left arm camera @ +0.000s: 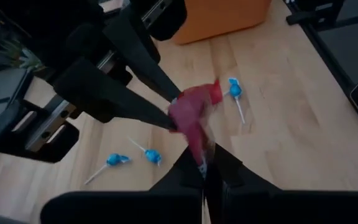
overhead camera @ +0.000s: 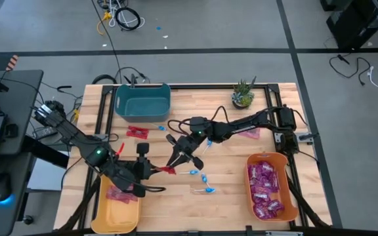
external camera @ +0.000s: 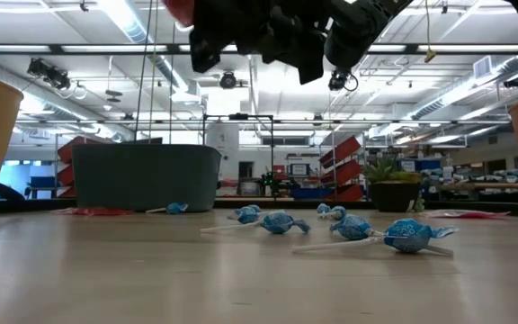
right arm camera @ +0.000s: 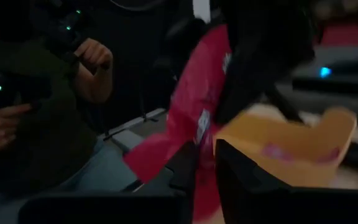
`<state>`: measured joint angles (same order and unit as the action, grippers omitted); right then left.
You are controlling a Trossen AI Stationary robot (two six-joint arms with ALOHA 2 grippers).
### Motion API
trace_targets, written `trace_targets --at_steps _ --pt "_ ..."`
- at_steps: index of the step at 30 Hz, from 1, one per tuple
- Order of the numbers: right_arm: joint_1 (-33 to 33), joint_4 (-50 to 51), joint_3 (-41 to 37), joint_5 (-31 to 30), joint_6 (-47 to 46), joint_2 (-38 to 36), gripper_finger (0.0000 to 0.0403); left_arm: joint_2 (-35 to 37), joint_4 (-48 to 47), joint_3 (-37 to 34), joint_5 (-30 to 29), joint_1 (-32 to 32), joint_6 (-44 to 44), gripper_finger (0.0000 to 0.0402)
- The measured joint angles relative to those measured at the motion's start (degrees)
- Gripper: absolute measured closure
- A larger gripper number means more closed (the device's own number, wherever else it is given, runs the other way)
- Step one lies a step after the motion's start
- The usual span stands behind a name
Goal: Sort candy
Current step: Put the red candy into the yellow bin
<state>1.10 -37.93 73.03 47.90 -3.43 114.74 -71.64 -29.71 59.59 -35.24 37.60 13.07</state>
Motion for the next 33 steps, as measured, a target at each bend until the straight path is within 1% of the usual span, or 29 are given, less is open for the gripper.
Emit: trace_targets --at_steps 4,10,13,17,21,24,26,30,33 --pt "1.0 4.7 0.0 1.3 -2.2 0.0 0.0328 0.4 -1.9 0.0 -0.4 0.6 1.8 0.04" --pt "2.5 12.8 0.0 0.6 -3.7 0.0 0.0286 1.0 -5.7 0.5 0.6 1.6 6.2 0.0401" --pt "3.7 17.4 0.0 -1.9 -3.6 0.0 0.0275 1.1 -12.9 3.2 1.9 3.1 13.1 0.0401" --pt "5.0 22.1 0.0 -5.3 -2.9 0.0 0.0272 1.2 -23.5 8.2 2.6 5.7 23.5 0.0401" --pt "5.7 22.9 -0.1 -5.9 -2.4 0.1 0.0273 1.2 -32.1 13.5 9.1 8.0 32.7 0.0401" --pt "5.8 22.9 -0.1 -5.9 -2.4 0.1 0.0273 1.2 -37.0 15.9 17.9 9.9 40.4 0.0401" --pt "5.8 22.9 -0.1 -6.0 -1.9 0.1 0.0271 1.2 -39.4 16.3 22.6 11.3 44.9 0.0401" --pt "5.7 22.8 -0.1 -7.8 -0.9 0.1 0.0271 1.2 -44.6 16.2 28.6 13.6 54.0 0.0401" --pt "5.7 22.5 -0.1 -8.3 -0.4 0.1 0.0272 1.2 -44.2 15.2 30.5 14.7 57.6 0.0401"
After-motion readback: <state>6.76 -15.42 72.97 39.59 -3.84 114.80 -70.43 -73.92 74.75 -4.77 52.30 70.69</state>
